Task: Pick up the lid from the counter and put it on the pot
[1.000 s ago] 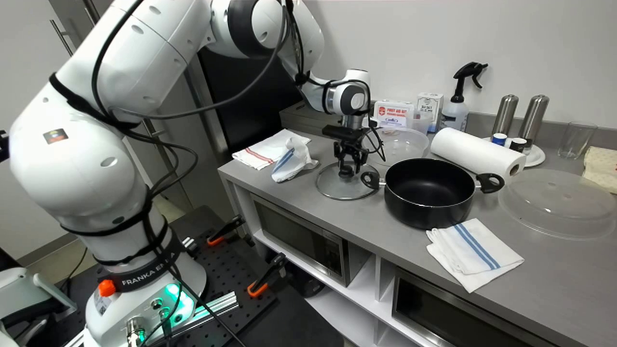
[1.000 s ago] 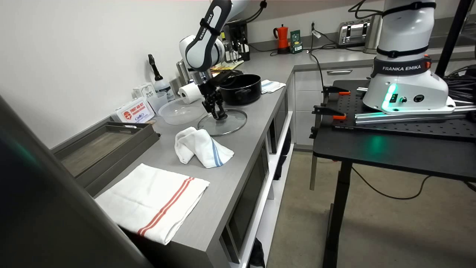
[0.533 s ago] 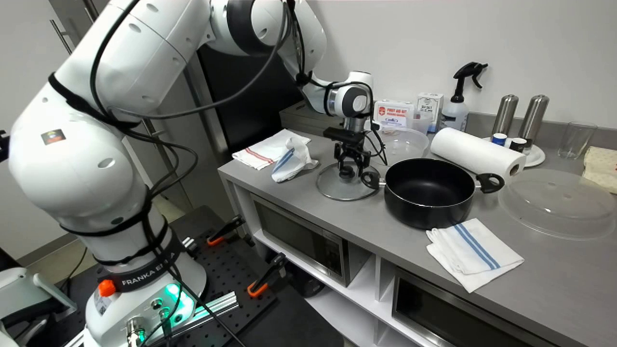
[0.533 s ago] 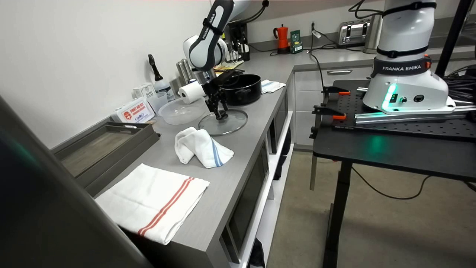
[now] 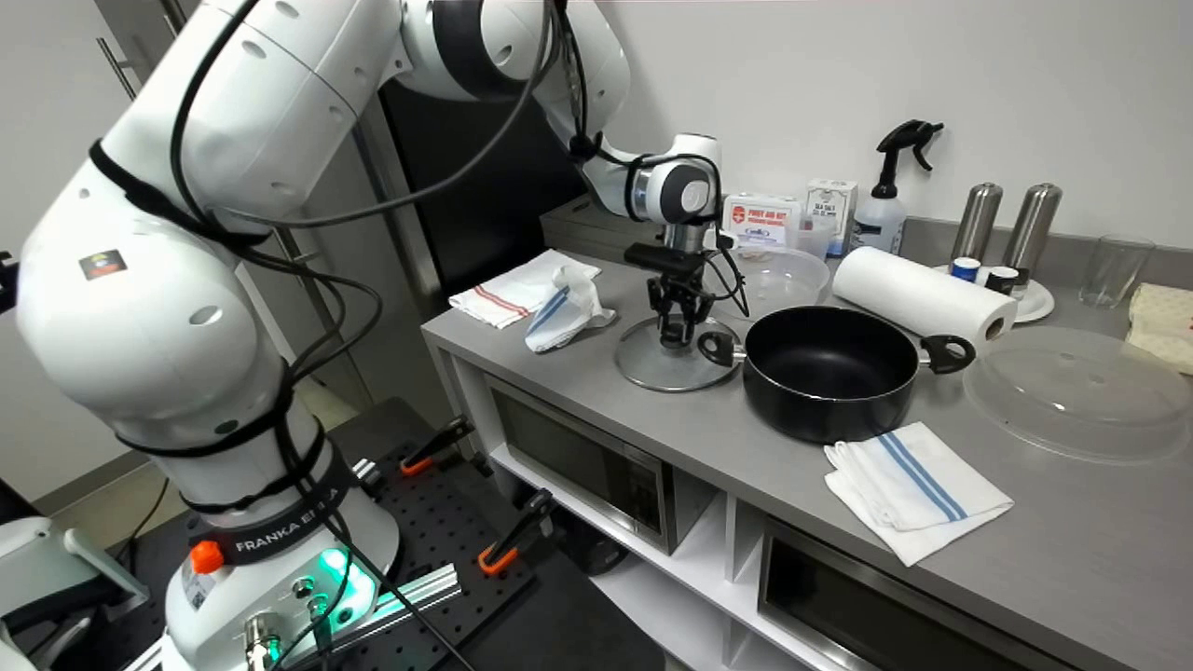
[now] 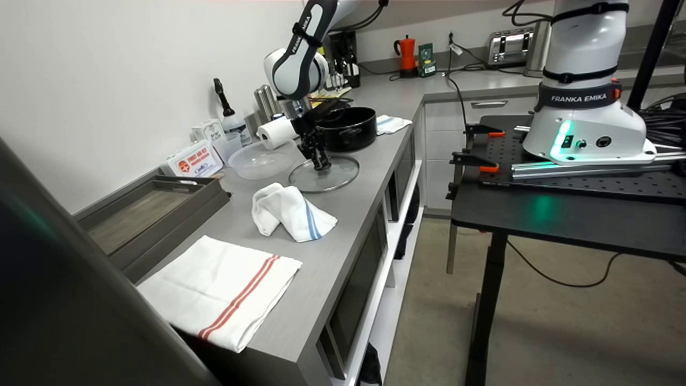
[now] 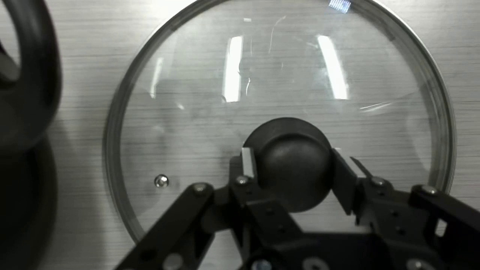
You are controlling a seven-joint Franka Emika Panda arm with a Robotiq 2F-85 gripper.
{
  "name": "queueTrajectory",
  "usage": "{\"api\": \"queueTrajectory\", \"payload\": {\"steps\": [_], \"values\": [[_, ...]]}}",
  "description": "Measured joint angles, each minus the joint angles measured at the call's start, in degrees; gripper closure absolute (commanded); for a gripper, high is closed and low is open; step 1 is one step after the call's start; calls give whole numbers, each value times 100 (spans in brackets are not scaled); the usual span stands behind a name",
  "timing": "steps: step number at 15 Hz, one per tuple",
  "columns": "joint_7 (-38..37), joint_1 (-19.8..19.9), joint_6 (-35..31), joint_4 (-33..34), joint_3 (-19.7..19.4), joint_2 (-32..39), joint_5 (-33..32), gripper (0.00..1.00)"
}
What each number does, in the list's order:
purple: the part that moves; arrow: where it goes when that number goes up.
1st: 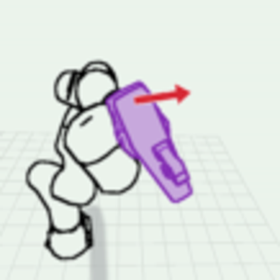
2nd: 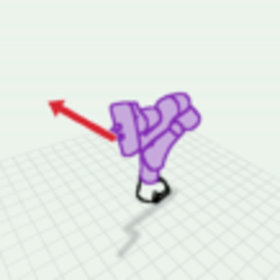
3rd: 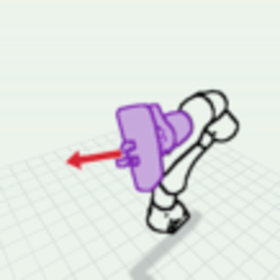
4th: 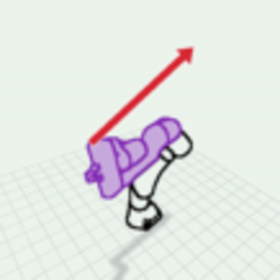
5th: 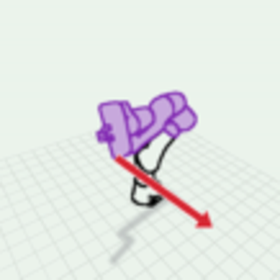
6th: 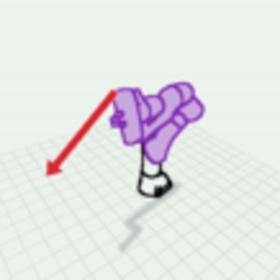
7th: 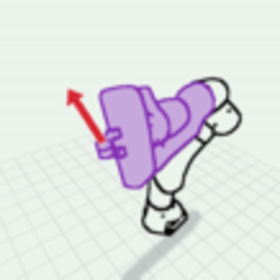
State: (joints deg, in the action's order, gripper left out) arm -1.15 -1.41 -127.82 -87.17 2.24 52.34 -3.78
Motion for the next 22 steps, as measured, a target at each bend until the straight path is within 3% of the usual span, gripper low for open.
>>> {"api": "queueTrajectory", "payload": {"steps": [6,15,22], "values": [[131,-50,-345,-551,71,-333,-5,75],[301,-534,-1173,-2240,301,-1894,-97,75],[169,-554,-1154,-2588,78,-2998,-142,75]]}}
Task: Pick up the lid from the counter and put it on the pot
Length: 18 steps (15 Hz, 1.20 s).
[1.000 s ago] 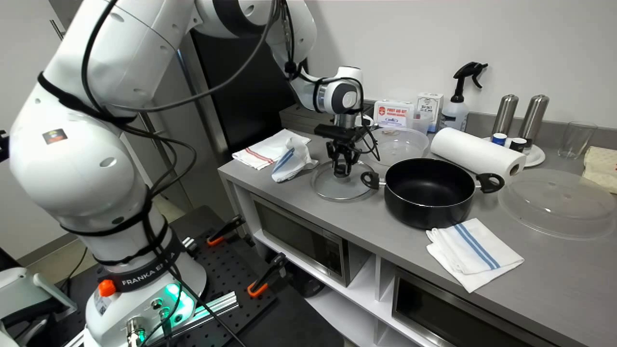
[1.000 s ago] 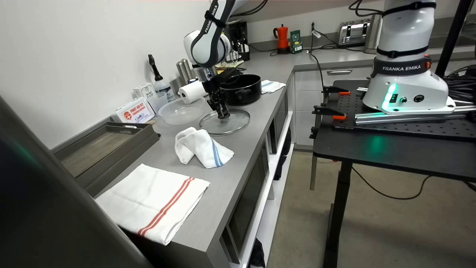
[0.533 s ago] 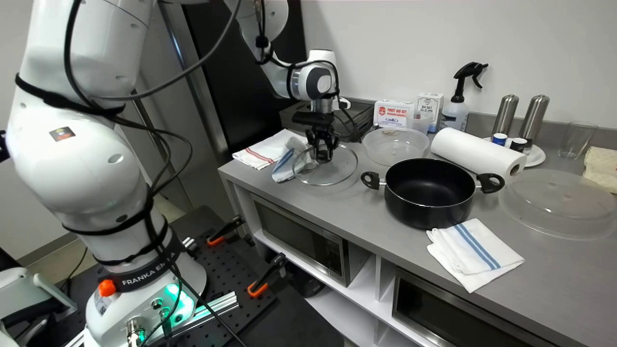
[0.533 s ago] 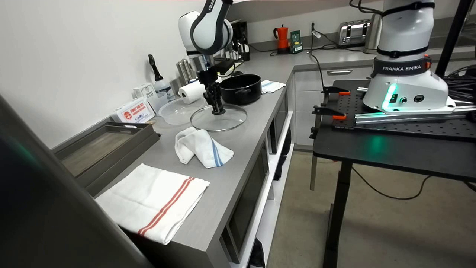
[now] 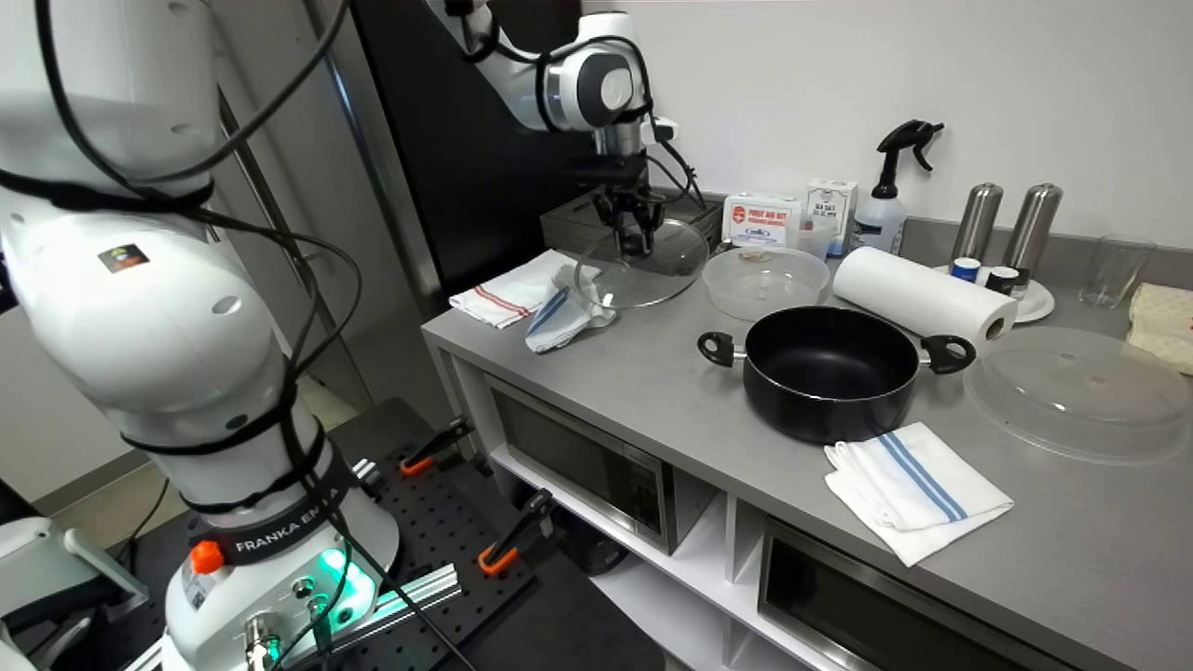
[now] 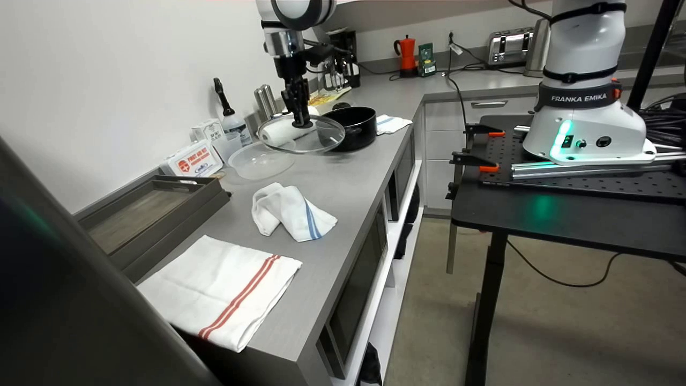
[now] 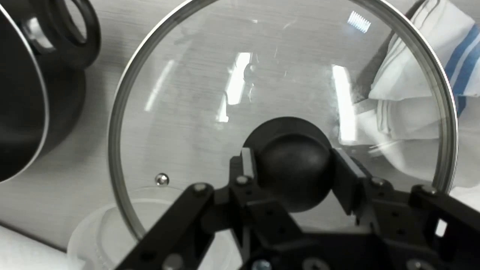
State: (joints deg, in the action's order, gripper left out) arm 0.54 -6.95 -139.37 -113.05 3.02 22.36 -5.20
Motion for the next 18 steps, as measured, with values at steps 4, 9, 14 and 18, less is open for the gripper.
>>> {"api": "queueTrajectory", "payload": {"steps": [4,9,14,18], "values": [[-236,152,115,105,-329,-296,-17,75],[-493,441,443,434,-643,-340,-21,75],[-816,704,962,856,-850,-266,-19,75],[-1056,930,1323,1249,-960,-83,3,75]]}}
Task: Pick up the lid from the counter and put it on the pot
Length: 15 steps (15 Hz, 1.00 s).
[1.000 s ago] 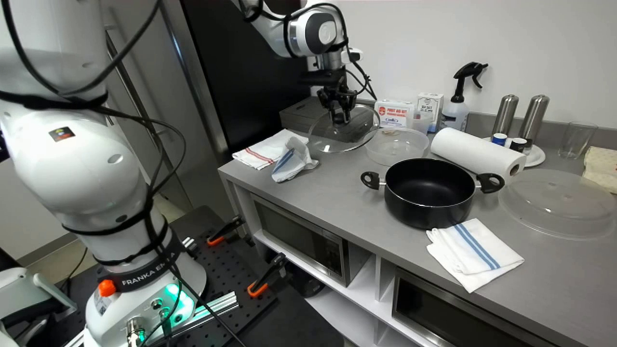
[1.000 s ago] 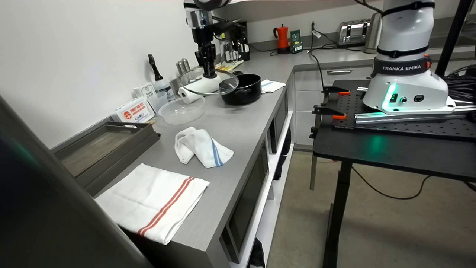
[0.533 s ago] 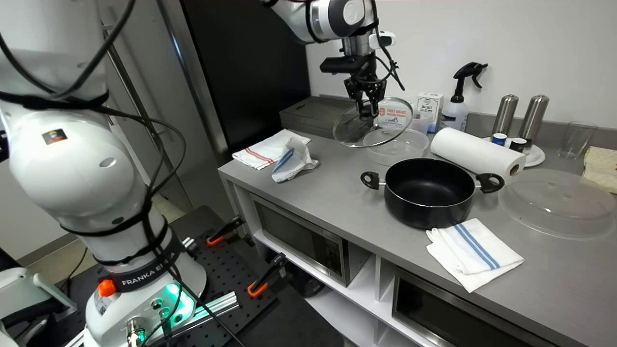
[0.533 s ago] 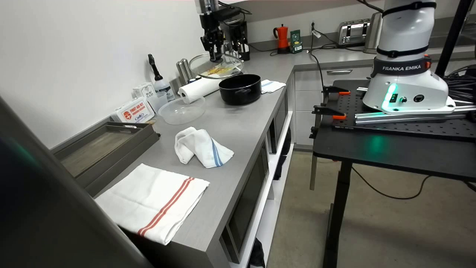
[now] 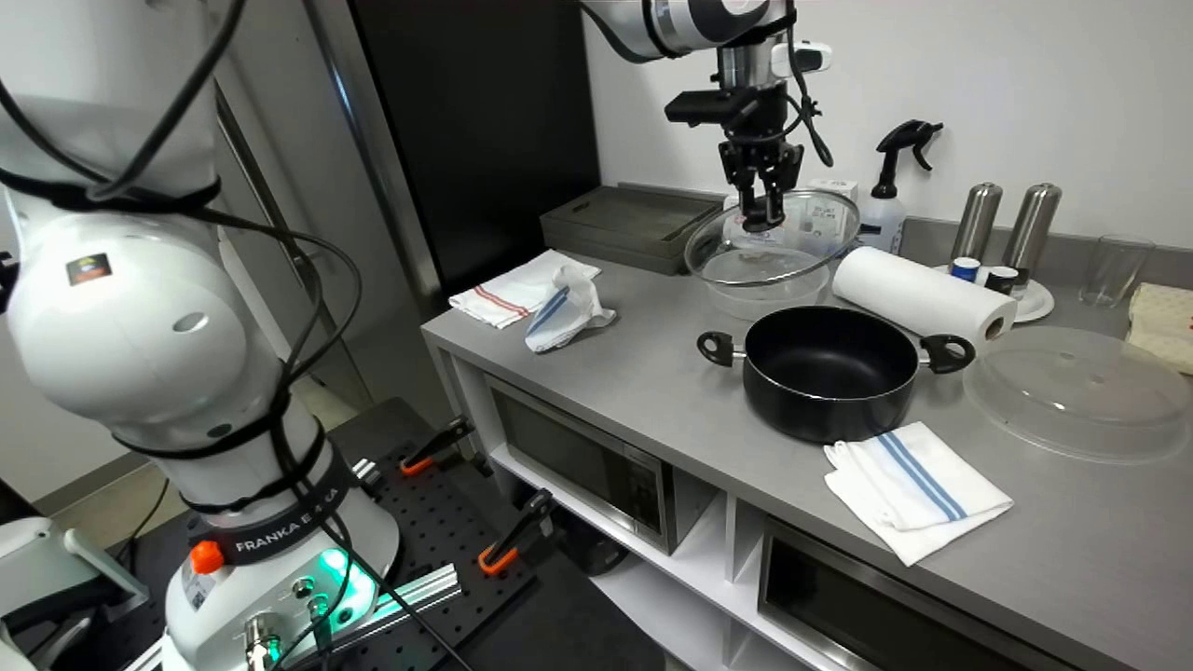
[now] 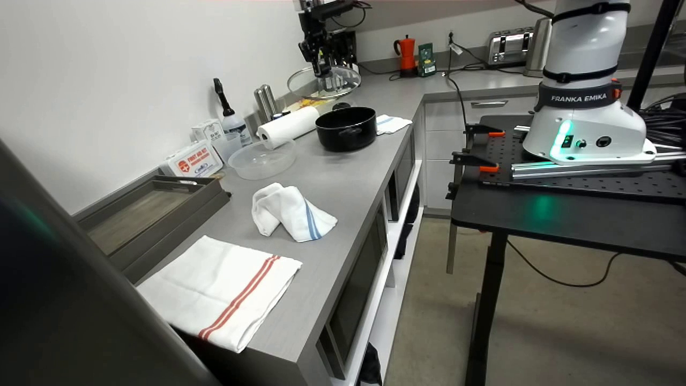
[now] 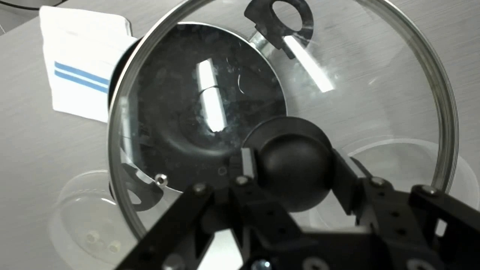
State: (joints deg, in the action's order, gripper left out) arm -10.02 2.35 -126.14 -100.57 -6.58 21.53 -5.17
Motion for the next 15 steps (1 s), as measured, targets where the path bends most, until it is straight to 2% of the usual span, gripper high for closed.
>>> {"api": "queueTrajectory", "payload": {"steps": [15], "values": [[-248,729,688,1471,-75,1288,765,75]]}}
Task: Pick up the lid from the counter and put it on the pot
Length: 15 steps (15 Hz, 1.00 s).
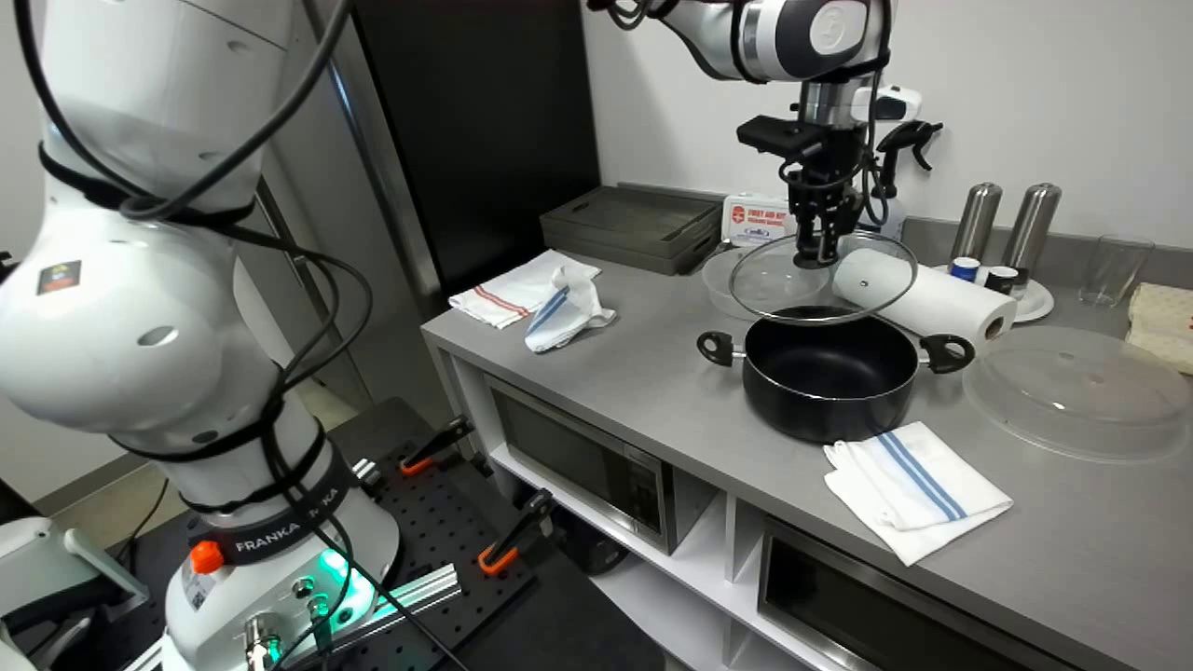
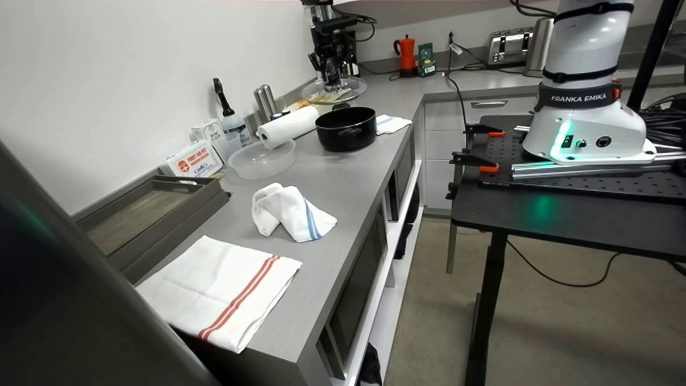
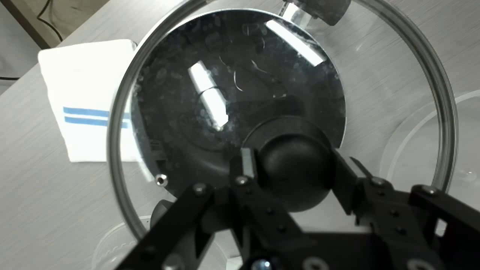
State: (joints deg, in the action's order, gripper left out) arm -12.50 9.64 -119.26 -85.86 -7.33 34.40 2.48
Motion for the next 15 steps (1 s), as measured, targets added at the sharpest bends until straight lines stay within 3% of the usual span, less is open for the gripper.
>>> {"api": "queueTrajectory", "payload": {"steps": [15], "values": [[-255,213,355,1103,-2,1285,164,75]]}}
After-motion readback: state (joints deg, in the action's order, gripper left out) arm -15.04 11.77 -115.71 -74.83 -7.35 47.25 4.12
